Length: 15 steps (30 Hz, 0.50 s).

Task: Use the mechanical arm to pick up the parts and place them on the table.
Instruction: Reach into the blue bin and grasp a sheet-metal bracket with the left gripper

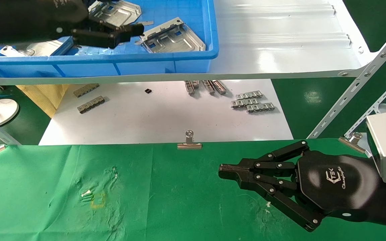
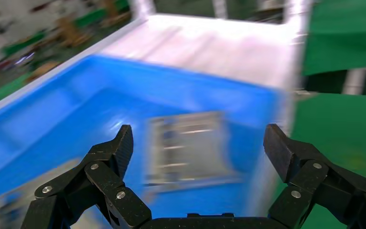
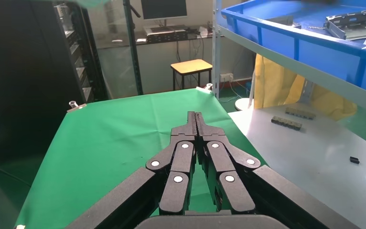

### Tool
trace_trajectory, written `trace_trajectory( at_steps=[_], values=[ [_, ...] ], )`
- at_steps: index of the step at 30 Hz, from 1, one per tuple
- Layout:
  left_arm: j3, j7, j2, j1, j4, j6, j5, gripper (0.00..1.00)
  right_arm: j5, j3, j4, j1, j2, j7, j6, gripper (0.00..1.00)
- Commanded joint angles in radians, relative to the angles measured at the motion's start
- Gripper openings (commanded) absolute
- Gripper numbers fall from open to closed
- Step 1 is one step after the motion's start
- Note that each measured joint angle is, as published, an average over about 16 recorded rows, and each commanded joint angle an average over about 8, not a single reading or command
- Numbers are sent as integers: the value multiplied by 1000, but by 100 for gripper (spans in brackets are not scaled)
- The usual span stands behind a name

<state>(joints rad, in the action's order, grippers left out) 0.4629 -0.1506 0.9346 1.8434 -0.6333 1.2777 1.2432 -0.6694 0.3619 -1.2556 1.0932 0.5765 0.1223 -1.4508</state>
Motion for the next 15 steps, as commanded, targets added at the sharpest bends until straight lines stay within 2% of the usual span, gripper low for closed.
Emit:
trace_trajectory(
  at_steps=[1, 6, 12, 13, 15],
  values=[
    [26, 17, 53, 82, 128, -50, 67, 100, 0, 0, 0, 0, 0, 0, 0, 0],
    [62, 31, 124, 174, 317, -183, 155, 100, 0, 0, 0, 0, 0, 0, 0, 0],
    [79, 45, 157, 225, 449, -237, 188, 100, 0, 0, 0, 0, 0, 0, 0, 0],
    [80, 46, 161, 230, 465, -239, 191, 97, 0, 0, 0, 0, 0, 0, 0, 0],
    [84, 45, 167, 237, 495, -243, 197, 76, 0, 0, 0, 0, 0, 0, 0, 0]
  ],
)
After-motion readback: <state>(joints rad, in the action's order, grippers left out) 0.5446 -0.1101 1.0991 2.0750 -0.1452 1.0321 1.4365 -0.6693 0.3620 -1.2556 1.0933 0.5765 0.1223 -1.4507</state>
